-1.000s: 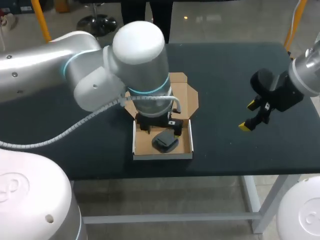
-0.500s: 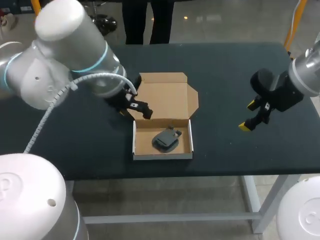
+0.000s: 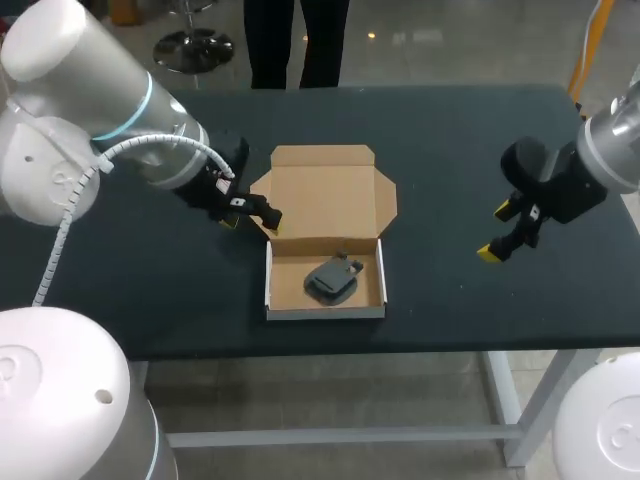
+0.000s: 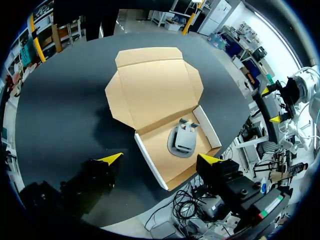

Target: Assemble the packaging by folding the flat box into shape, placing the metal phone stand inside, and closing the box properly

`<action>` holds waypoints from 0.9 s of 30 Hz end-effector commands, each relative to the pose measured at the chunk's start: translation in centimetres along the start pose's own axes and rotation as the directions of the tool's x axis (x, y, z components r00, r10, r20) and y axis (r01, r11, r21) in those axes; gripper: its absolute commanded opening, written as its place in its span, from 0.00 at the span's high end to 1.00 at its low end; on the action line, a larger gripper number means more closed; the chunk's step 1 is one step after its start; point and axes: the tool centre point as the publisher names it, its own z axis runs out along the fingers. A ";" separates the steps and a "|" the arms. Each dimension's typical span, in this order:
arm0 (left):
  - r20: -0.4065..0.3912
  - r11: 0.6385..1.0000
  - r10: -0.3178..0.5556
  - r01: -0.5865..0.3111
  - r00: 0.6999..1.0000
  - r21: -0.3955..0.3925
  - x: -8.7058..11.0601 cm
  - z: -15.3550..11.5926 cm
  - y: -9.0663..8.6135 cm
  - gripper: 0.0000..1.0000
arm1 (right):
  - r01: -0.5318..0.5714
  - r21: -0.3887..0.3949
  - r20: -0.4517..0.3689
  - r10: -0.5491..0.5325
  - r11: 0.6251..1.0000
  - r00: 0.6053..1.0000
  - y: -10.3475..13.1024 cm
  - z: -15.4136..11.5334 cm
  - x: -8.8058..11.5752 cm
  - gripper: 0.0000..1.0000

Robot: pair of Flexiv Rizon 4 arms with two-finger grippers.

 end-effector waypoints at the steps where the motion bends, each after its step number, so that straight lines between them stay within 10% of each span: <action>1: -0.058 0.999 0.029 -0.028 0.998 0.025 -1.4 0.3 0.0 0.00 | 0.028 -0.002 -0.042 -0.028 1.000 0.999 1.0 -0.4 -0.7 0.00; 27: -0.221 0.986 0.141 -0.118 0.965 0.114 -10.1 3.6 -5.1 0.00 | 0.272 0.146 -0.218 -0.237 0.951 0.947 9.3 -0.4 -4.0 0.00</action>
